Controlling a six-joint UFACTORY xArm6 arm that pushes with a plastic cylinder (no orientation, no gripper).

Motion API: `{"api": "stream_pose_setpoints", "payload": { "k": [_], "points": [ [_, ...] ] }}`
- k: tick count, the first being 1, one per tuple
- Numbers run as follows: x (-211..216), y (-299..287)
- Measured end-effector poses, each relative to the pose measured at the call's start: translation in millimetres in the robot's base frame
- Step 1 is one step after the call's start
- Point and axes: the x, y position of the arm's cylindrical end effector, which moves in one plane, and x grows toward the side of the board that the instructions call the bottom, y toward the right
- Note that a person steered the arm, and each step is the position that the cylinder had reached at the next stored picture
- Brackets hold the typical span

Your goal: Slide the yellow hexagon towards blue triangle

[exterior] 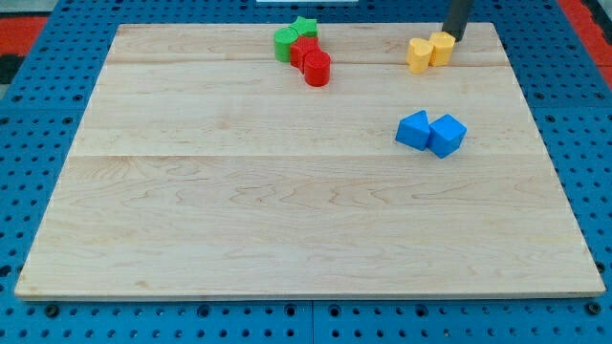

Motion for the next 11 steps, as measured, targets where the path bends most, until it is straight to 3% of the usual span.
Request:
{"api": "stream_pose_setpoints", "payload": {
  "k": [6,9,11],
  "points": [
    [27.5,-12.7],
    [95.5,-13.3],
    [79.3,10.1]
  ]
}}
